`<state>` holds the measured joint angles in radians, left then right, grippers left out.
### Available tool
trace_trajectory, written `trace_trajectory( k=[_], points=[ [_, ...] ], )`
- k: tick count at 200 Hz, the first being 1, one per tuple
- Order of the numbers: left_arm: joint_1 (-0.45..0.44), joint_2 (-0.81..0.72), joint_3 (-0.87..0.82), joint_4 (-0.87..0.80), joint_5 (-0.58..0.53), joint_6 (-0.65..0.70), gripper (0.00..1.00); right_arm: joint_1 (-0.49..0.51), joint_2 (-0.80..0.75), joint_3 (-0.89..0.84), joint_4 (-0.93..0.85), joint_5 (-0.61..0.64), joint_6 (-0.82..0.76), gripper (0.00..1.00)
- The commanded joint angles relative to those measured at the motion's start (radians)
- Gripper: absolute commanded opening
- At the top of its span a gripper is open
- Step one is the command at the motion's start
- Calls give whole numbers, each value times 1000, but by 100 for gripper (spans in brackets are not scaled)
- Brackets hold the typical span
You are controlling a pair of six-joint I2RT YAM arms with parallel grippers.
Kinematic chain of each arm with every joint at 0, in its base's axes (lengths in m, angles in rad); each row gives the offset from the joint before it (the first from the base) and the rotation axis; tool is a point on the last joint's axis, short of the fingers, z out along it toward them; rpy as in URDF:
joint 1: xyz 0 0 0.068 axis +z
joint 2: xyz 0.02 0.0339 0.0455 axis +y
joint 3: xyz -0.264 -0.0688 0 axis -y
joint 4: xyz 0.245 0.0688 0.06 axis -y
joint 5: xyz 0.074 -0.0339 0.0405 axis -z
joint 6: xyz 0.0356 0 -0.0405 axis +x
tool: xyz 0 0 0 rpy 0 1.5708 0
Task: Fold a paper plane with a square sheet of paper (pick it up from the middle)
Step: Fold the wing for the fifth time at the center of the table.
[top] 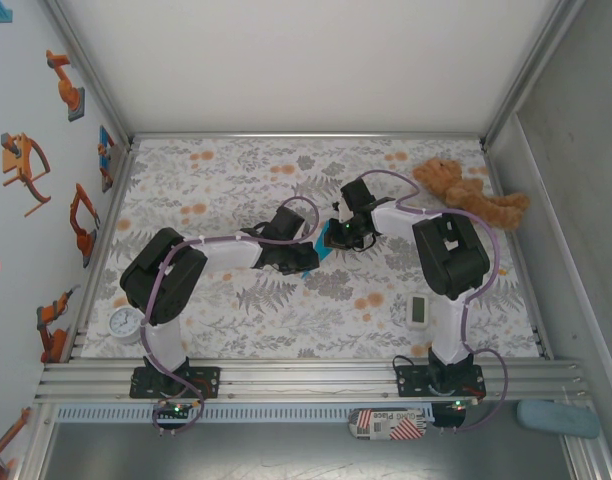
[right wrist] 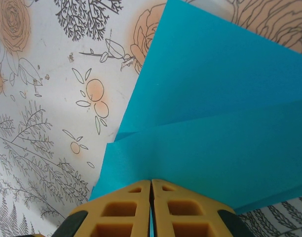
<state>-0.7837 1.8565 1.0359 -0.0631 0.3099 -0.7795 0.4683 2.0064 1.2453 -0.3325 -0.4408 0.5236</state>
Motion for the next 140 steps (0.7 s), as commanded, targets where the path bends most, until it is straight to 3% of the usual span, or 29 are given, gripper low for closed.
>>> trace_trajectory(
  k=[1, 140],
  points=[
    [9, 12, 20, -21, -8, 17, 15, 2, 70, -16, -60, 94, -1, 9],
    [29, 31, -10, 14, 5, 19, 14, 1, 81, -13, -71, 102, -10, 10]
  ],
)
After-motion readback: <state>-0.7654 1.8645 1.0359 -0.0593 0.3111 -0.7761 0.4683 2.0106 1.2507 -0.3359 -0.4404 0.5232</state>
